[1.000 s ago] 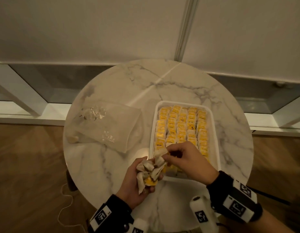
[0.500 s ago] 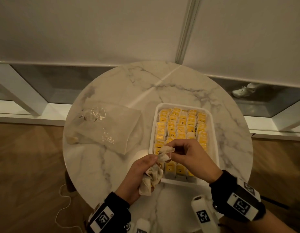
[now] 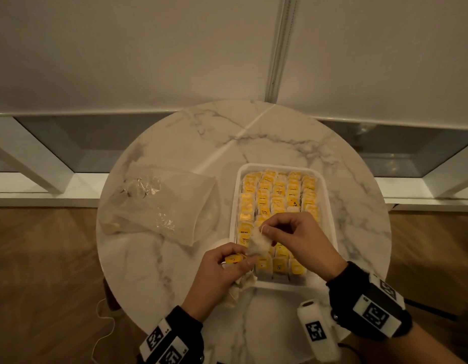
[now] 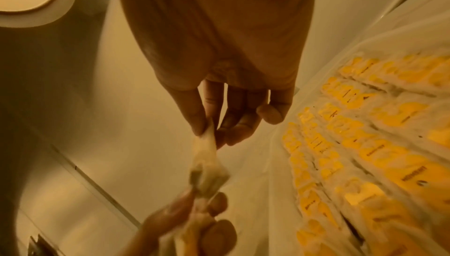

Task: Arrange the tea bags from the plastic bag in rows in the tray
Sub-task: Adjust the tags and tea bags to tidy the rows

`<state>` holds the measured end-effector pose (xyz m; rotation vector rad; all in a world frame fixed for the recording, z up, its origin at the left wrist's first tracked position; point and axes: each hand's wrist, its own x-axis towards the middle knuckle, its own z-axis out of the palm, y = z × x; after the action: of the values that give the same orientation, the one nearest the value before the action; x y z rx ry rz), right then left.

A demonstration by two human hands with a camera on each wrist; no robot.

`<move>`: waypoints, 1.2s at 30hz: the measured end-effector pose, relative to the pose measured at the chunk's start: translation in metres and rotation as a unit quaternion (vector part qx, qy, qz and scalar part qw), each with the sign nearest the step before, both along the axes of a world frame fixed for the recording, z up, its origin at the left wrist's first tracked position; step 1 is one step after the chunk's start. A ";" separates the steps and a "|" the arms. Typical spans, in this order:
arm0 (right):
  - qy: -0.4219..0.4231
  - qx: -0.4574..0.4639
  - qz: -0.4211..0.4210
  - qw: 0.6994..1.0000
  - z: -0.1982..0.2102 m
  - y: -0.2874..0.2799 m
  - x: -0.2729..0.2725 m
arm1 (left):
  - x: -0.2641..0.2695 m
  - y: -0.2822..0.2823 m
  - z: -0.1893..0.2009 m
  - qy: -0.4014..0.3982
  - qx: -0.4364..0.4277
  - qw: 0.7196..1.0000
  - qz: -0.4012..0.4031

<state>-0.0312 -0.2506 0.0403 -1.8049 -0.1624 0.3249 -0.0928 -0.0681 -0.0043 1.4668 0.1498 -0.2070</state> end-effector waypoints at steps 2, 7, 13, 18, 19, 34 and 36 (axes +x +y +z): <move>-0.024 -0.004 -0.034 0.999 0.001 -0.003 0.004 | 0.000 0.002 0.001 -0.015 0.029 0.999 0.011; -0.034 -0.034 -0.042 0.998 0.002 -0.004 0.003 | -0.005 0.004 0.010 -0.106 0.095 0.988 0.063; -0.015 -0.026 -0.035 0.999 0.005 0.008 -0.006 | -0.008 -0.011 0.019 -0.175 0.203 0.963 0.035; 0.020 -0.004 0.002 1.000 0.005 0.011 -0.009 | -0.003 -0.010 0.016 -0.169 0.205 0.962 0.062; 0.030 0.012 0.016 0.999 0.005 0.010 -0.009 | -0.002 -0.010 0.017 -0.166 0.195 0.965 0.056; -0.029 -0.229 0.186 0.955 -0.017 0.009 0.019 | 0.011 0.020 -0.011 -0.073 0.201 0.977 0.017; -0.034 -0.271 0.188 0.943 -0.026 0.010 0.020 | 0.007 0.026 -0.016 -0.066 0.212 0.974 0.034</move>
<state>-0.0115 -0.2407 0.0141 -2.3318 -0.5111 0.6252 -0.0860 -0.0419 -0.0198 1.8916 0.1421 -0.0196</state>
